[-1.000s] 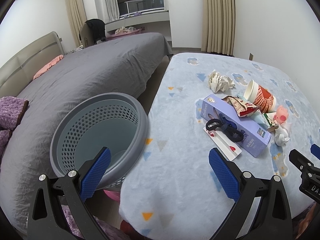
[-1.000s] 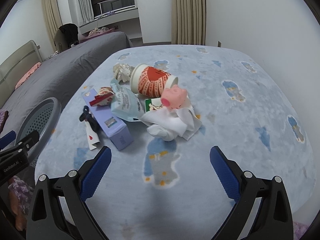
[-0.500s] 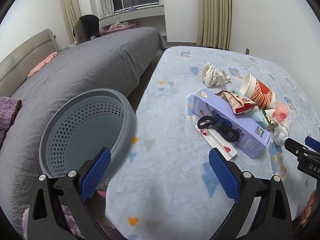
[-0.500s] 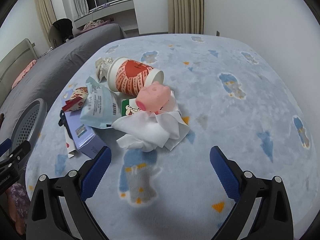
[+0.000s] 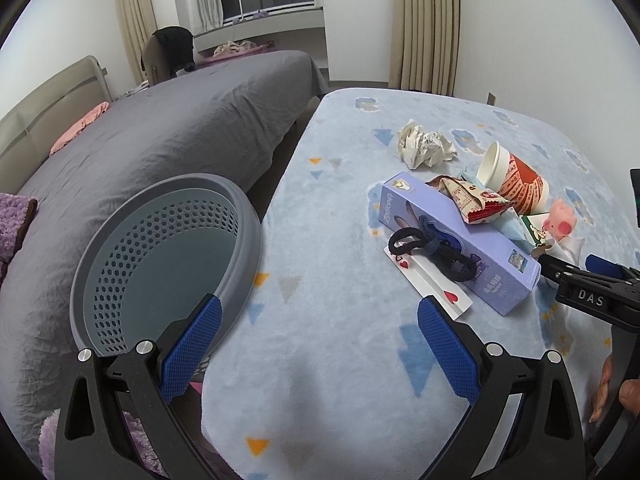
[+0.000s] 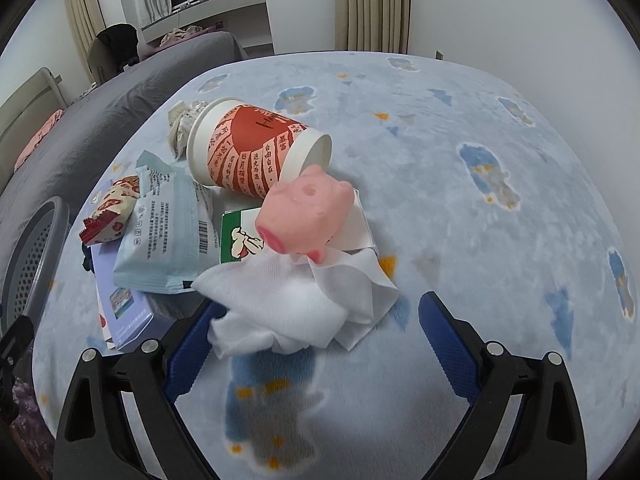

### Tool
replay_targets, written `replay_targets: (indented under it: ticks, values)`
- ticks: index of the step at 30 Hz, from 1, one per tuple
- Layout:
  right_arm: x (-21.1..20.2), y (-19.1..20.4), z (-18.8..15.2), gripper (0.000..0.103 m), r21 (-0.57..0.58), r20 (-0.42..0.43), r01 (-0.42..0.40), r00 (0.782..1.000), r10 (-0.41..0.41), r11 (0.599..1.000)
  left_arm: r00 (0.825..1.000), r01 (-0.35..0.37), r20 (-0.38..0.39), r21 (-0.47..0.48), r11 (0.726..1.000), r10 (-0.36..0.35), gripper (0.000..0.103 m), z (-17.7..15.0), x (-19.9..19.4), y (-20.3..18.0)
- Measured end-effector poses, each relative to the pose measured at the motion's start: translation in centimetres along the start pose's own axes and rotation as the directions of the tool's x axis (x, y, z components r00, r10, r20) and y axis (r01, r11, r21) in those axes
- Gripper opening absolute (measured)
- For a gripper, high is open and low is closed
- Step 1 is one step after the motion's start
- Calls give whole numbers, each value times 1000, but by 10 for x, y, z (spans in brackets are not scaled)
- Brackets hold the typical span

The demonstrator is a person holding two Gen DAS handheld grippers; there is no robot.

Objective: Collect trash
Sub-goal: 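Reach the right tool to the white tissue and close on it, then grasp the playing card with the left tool while the right tool holds the tissue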

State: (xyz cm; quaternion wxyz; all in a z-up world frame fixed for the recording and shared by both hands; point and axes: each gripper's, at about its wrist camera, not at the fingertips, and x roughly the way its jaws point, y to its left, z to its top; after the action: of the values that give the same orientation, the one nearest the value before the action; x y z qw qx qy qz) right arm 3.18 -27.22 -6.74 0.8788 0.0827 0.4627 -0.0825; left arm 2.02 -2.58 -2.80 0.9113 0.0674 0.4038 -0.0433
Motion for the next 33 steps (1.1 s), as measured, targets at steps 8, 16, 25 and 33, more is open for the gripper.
replay_targets:
  ticks: [8,16,25,33]
  values:
    - [3,1,-4,52,-12,-11,-18,1000,18,1000,1000,5,10,3,1000,-5,96,-1,2,-2]
    - [-20,-5,-14,33,11,32,-67,997,67,998,1000,9,18,8,1000,-9,97,-3,-1,-3]
    - [-47,-14,-30,33,29,68,-104,992,102,994,999,-1,37,20,1000,0,97,-7,-5,-8]
    - [-66,-19,-43,33,40,91,-124,989,120,991,999,9,40,38,999,-11,97,-11,-9,-15]
